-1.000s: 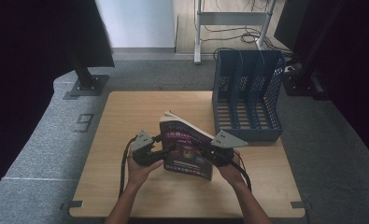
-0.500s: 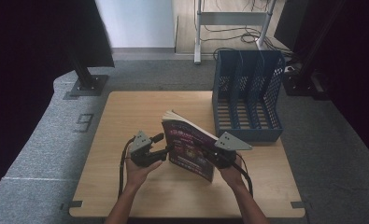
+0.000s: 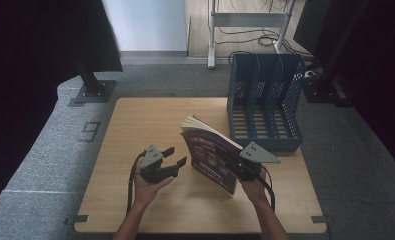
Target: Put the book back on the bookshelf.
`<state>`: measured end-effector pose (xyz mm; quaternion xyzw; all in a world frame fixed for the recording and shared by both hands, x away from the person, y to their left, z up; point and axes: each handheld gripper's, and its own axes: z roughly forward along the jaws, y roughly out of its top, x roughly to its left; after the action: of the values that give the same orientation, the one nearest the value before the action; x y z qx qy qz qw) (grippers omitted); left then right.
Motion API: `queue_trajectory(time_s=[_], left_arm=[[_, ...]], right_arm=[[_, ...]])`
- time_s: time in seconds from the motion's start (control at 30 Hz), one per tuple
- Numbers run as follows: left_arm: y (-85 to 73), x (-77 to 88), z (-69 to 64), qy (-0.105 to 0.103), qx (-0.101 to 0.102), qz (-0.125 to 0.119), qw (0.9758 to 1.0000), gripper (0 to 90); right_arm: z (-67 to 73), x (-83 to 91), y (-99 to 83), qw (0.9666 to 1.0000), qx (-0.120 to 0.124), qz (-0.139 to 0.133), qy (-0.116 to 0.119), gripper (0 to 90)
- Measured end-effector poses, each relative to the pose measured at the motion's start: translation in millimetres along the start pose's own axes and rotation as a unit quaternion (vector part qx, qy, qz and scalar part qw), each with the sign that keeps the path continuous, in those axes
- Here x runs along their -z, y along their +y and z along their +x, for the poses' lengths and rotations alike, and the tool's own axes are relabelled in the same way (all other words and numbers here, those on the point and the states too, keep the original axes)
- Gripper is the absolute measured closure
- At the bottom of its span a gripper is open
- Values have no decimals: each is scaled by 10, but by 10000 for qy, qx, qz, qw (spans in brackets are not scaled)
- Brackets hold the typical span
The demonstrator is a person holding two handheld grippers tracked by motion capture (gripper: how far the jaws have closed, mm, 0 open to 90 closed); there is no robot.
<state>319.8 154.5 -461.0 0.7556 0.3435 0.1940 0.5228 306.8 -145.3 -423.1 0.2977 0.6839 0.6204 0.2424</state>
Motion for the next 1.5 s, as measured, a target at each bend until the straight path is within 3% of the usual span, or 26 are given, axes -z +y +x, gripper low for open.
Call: queue_trajectory(time_s=[0.33,1.2,1.5], left_arm=[[-32,17,34,66,-27,95,9999,384],[-62,17,118,96,91,197,9997,378],[-47,45,125,85,112,151,9998,377]], right_arm=[[28,44,32,9998,73,-135,-116,816],[-56,160,164,9989,-56,-338,-319,817],[-75,200,308,9979,-49,-397,-509,817]])
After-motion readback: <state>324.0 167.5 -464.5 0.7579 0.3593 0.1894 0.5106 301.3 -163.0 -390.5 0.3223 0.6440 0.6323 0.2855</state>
